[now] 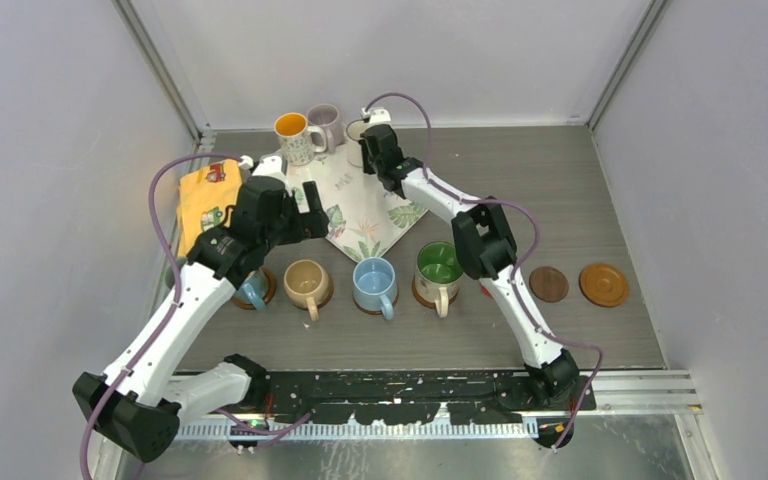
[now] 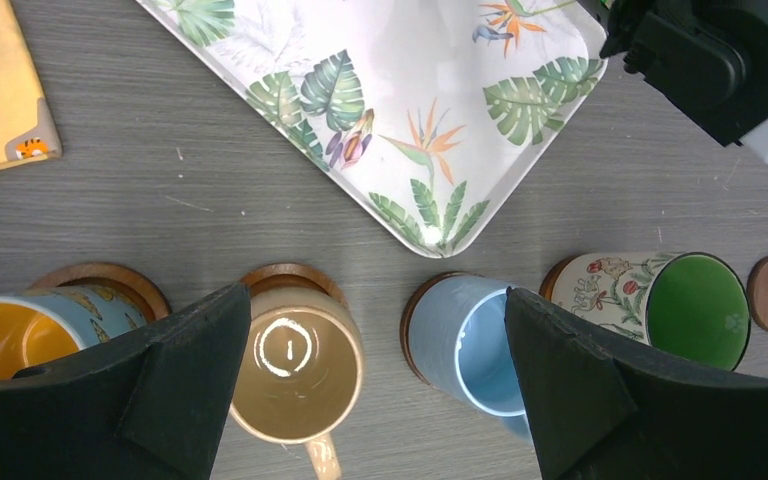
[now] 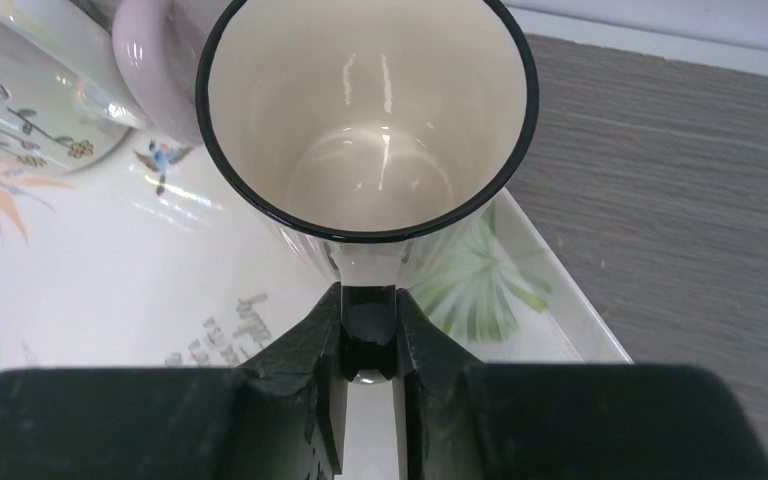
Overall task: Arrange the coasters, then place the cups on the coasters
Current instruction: Pick up the cup from the tray.
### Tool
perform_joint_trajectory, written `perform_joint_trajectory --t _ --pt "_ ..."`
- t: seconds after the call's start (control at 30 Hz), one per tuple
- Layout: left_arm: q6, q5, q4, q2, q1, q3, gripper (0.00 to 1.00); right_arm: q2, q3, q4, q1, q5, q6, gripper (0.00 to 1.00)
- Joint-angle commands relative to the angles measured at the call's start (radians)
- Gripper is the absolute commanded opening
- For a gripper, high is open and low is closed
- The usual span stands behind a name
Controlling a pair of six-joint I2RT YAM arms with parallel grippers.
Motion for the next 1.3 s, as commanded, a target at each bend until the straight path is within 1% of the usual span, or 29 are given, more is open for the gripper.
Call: perform_joint_trajectory --t 0.0,0.13,0.3,0.5,0.63,0.8,0.97,1.1,1.27 --pt "-0.008 0.012 0.040 -0.040 0.006 -0.010 1.00 -0.185 -0.121 0.011 0.020 0.031 0.019 0.01" --pt "-0.013 0.018 0.043 -0.060 0.006 -0.031 1.00 -0.317 -0.298 0.012 0.039 0.038 0.040 0.01" --pt "-0.017 0.023 0.045 -0.086 0.006 -0.055 1.00 -0.476 -0.498 0.032 0.075 0.092 0.042 0.01" --pt "-0.028 0.021 0.046 -0.106 0.006 -0.082 1.00 -0.627 -0.647 0.060 0.096 0.185 0.041 0.01" --pt "-0.034 0.026 0.052 -0.106 0.006 -0.093 1.00 -0.715 -0.743 0.140 0.097 0.241 0.045 0.01" --pt "-0.036 0.021 0.059 -0.100 0.006 -0.098 1.00 -0.797 -0.824 0.219 0.098 0.294 0.028 0.01" --pt "-0.032 0.015 0.061 -0.094 0.006 -0.096 1.00 -0.847 -0.854 0.244 0.094 0.391 0.020 0.01" --pt "-0.027 0.022 0.071 -0.082 0.006 -0.091 1.00 -0.889 -0.850 0.175 0.078 0.496 0.039 0.01" --pt "-0.027 0.052 0.094 -0.060 0.006 -0.086 1.00 -0.997 -0.921 0.083 0.021 0.545 0.110 0.01"
